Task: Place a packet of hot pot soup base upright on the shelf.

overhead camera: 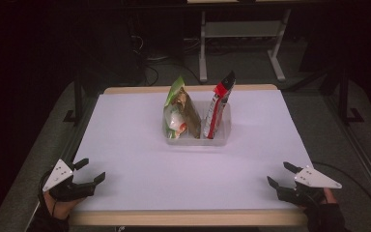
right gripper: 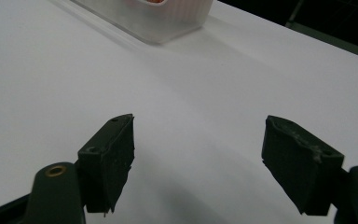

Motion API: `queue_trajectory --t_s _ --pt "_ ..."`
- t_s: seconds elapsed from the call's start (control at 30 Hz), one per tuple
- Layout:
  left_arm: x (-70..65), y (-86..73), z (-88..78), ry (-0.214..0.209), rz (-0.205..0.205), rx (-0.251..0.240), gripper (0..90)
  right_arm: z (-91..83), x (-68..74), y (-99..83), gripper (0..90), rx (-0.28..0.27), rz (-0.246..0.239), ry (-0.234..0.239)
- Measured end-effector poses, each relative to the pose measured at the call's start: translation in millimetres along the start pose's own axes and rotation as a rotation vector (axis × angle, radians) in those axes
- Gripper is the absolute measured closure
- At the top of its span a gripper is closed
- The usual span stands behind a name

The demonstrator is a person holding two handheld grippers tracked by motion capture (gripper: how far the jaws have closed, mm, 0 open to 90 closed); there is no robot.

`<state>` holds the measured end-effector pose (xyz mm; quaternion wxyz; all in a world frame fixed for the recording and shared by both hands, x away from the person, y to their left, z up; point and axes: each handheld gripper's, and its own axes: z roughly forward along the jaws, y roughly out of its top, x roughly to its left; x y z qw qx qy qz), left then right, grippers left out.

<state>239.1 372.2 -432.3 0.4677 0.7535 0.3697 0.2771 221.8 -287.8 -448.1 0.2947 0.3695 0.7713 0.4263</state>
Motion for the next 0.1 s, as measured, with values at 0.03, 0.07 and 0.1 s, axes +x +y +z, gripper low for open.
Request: queue_trajectory --t_s 0.03,0.07,0.1 --pt "-0.5 0.4 0.3 0.003 0.001 0.002 16.8 -0.1 0.0 0.1 24.4 0.000 0.002 -0.002" --pt "-0.8 0.6 0.6 0.001 0.001 -0.001 16.8 -0.1 0.0 0.3 24.4 0.000 0.003 -0.001" --pt "-0.6 0.8 0.9 0.001 0.004 0.001 16.8 -0.2 0.1 0.4 24.4 0.000 0.004 0.001"
